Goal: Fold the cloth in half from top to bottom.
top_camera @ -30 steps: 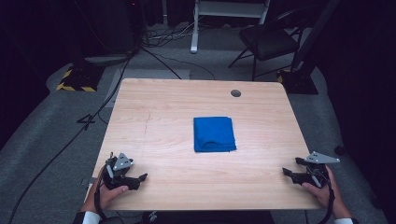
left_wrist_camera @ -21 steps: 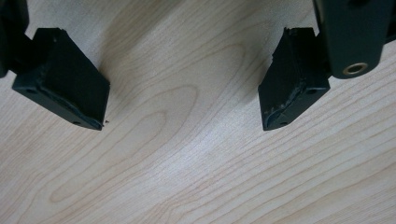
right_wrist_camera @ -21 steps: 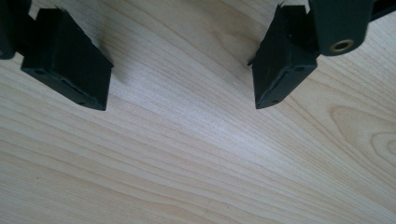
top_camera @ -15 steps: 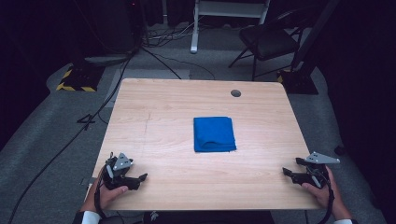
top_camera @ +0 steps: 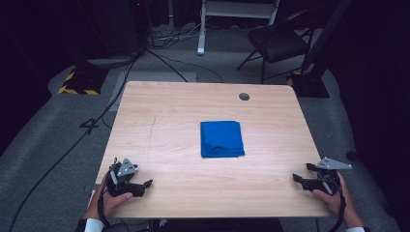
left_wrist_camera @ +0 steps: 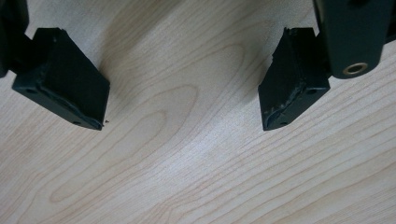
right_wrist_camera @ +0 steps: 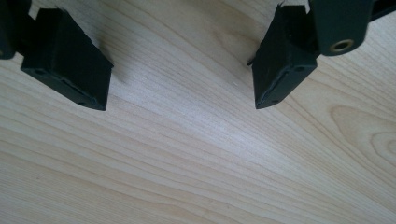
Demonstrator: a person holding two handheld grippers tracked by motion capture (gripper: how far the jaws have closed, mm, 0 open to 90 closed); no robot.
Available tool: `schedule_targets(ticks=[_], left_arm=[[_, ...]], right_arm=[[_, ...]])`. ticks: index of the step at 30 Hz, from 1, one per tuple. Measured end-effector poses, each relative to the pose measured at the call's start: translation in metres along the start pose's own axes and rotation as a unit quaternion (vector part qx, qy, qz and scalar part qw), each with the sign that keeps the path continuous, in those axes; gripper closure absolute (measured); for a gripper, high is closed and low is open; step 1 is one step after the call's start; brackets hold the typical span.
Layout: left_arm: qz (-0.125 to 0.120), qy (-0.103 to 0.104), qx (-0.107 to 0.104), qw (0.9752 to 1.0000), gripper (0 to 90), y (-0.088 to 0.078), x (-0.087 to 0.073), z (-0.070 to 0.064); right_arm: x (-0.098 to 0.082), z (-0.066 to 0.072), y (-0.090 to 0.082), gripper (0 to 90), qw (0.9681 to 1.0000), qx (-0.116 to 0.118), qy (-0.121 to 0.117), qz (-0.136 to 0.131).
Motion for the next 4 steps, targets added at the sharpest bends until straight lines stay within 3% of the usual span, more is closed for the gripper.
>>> schedule_targets(ticks=[4], left_arm=[[0.0, 0.001, 0.001, 1.0, 16.7, 0.0, 0.0002, 0.0004]], right_arm=[[0.0003, -0.0006, 0.0003, 20.1, 1.0, -0.001, 0.001, -0.001]])
Point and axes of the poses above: each handheld gripper's, and its own axes: y roughly forward along the jaws, x roughly out of its top, z roughly to its left, the point moved 7 cm from there along y, roughly forward along the jaws, and after that the axes turned 3 degrees about -y, right-handed, at the moved point
